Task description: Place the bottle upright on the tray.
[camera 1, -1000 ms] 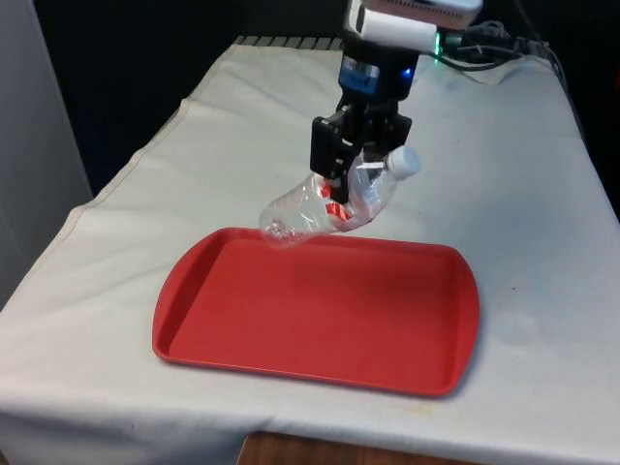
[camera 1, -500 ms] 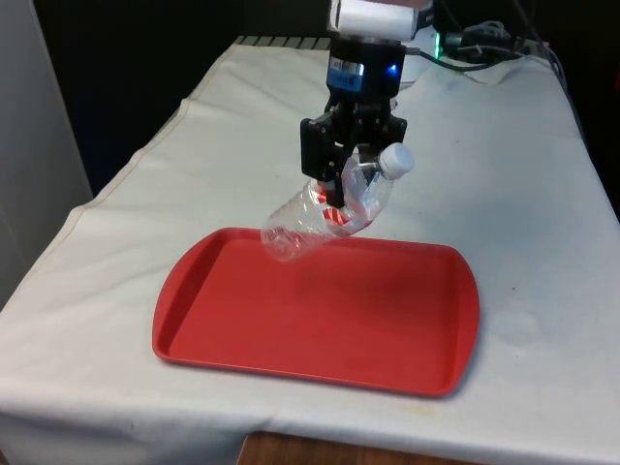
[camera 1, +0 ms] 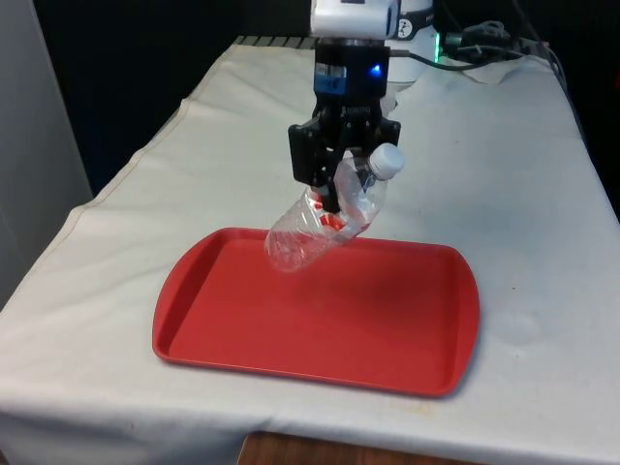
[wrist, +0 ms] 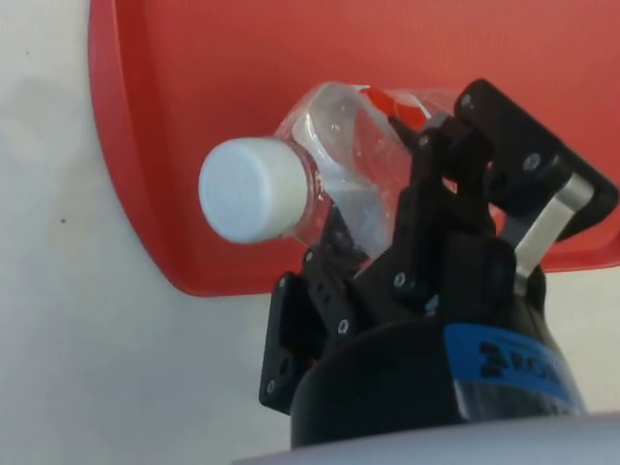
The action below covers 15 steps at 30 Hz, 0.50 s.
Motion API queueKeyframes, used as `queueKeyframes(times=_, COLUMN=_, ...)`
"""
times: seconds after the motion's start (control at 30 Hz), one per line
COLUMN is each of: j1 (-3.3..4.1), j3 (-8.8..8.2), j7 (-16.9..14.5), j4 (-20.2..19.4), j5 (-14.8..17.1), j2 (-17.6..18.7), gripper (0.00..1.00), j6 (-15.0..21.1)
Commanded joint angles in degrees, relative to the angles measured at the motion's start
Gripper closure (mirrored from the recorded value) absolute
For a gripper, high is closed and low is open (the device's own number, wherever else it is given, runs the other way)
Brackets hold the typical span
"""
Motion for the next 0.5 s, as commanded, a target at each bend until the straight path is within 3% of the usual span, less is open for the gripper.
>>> queueKeyframes(times=0.0, j1=-0.69, j3=0.69, j7=-0.97, j4=-0.29, j5=1.03, j2=-0.06, gripper=0.86, j6=0.97)
queueKeyframes(times=0.2, j1=-0.86, j3=0.17, j7=-3.78, j4=-0.52, j5=5.56, j2=0.11, gripper=0.86, j6=2.01)
queueKeyframes(times=0.23, j1=-0.23, j3=-0.63, j7=-3.32, j4=-0.34, j5=5.27, j2=0.11, gripper=0.86, j6=1.15)
queueKeyframes(times=0.27, j1=-0.92, j3=0.11, j7=-4.18, j4=-0.46, j5=6.25, j2=0.17, gripper=0.86, j6=2.12)
queueKeyframes(times=0.43, j1=-1.09, j3=0.17, j7=-6.47, j4=-0.46, j5=10.08, j2=0.29, gripper=0.86, j6=3.38)
queueKeyframes(times=0.47, j1=-0.4, j3=-0.74, j7=-5.56, j4=-0.4, j5=9.17, j2=0.29, gripper=0.86, j6=2.29)
